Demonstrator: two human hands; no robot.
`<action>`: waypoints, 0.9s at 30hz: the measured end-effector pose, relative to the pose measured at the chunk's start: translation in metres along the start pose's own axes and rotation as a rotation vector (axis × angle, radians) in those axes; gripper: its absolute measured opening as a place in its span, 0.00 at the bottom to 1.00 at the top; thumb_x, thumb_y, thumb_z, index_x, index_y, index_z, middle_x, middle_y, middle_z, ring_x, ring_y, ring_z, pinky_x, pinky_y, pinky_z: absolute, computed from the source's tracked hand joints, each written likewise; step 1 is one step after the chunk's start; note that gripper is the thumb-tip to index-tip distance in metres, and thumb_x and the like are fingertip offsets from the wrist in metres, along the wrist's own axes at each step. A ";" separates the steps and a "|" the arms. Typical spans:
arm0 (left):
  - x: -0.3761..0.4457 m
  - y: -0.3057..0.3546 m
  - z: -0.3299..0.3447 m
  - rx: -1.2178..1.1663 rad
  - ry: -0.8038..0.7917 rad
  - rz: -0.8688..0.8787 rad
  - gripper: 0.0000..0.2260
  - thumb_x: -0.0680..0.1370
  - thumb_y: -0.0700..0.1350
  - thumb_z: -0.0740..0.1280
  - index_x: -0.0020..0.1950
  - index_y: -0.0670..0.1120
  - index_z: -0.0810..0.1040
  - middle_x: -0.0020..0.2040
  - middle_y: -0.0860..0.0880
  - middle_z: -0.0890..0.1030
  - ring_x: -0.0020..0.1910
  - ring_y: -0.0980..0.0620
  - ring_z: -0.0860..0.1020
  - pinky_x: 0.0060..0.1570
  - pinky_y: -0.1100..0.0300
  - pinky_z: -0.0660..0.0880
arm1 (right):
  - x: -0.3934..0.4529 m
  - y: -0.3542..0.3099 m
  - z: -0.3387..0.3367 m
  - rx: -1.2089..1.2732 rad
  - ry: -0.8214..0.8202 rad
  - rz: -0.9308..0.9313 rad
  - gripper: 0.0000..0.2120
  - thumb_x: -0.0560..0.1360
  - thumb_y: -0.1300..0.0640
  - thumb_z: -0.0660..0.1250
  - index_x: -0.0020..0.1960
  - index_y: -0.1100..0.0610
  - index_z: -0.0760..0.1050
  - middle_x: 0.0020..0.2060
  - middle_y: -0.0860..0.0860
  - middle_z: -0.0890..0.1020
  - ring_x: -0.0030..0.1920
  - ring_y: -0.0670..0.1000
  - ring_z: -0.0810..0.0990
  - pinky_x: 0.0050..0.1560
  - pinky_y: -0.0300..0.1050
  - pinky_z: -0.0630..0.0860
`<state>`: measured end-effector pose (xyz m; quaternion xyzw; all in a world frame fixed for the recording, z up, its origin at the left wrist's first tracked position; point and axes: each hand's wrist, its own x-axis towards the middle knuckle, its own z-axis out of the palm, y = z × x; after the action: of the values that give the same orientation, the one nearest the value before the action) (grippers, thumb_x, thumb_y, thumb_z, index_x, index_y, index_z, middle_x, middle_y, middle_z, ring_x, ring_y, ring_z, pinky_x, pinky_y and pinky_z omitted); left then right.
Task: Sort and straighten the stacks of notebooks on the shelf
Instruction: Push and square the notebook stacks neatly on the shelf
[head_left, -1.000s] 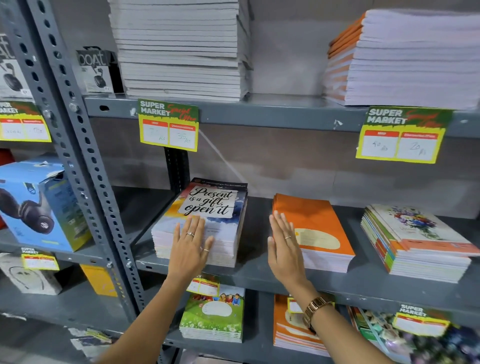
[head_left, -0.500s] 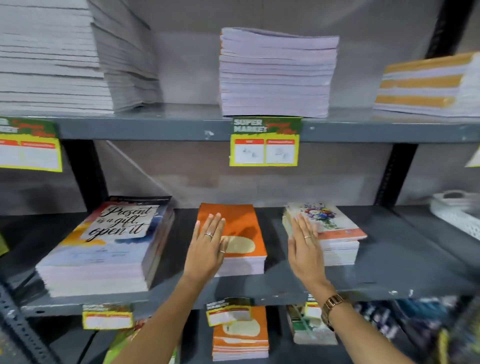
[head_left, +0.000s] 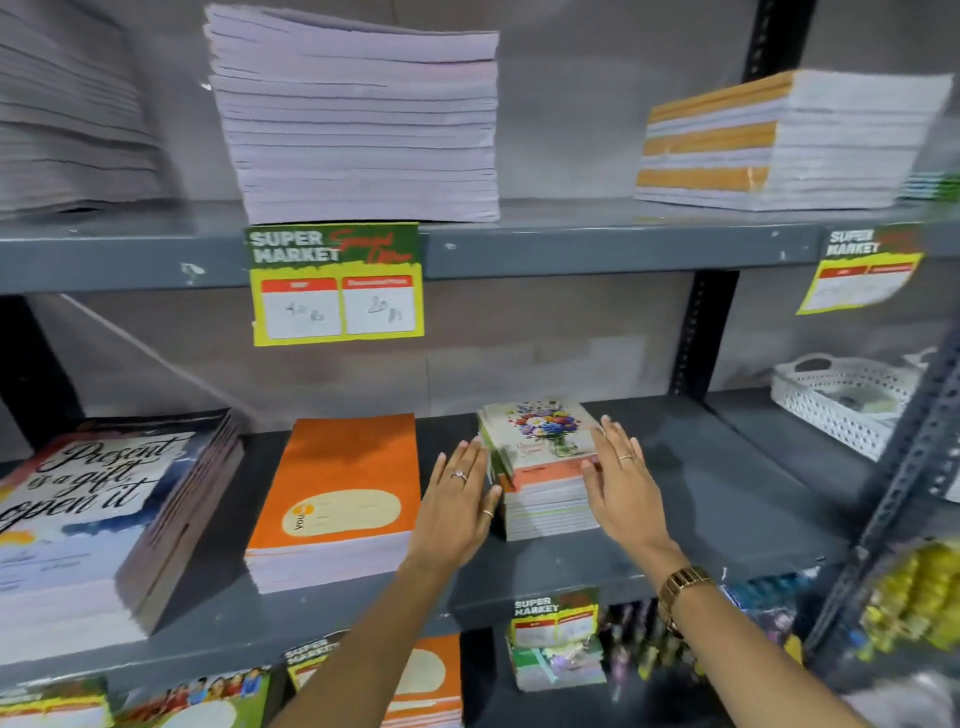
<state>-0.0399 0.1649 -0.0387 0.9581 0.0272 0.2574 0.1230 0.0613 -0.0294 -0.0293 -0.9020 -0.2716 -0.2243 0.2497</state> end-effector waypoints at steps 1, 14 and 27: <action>0.005 0.005 0.006 -0.008 -0.011 -0.001 0.24 0.81 0.51 0.52 0.74 0.44 0.53 0.77 0.45 0.56 0.76 0.49 0.52 0.72 0.57 0.40 | 0.002 0.009 -0.001 -0.002 -0.019 0.009 0.23 0.79 0.57 0.57 0.72 0.62 0.60 0.74 0.56 0.61 0.75 0.54 0.56 0.75 0.49 0.54; 0.016 0.028 0.038 -0.125 -0.136 -0.052 0.25 0.80 0.55 0.49 0.75 0.51 0.46 0.78 0.50 0.50 0.76 0.52 0.48 0.72 0.59 0.39 | 0.007 0.053 0.003 0.198 -0.187 0.125 0.25 0.77 0.50 0.61 0.72 0.54 0.62 0.73 0.53 0.63 0.69 0.56 0.68 0.65 0.53 0.69; 0.017 0.031 0.032 -0.143 -0.238 -0.158 0.24 0.81 0.51 0.52 0.75 0.50 0.48 0.78 0.50 0.53 0.76 0.42 0.48 0.69 0.45 0.63 | 0.005 0.042 0.006 0.333 -0.139 0.189 0.23 0.74 0.63 0.64 0.69 0.58 0.67 0.70 0.55 0.69 0.65 0.54 0.71 0.62 0.45 0.69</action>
<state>-0.0098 0.1302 -0.0497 0.9654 0.0695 0.1329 0.2131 0.0921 -0.0546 -0.0446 -0.8830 -0.2357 -0.0890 0.3960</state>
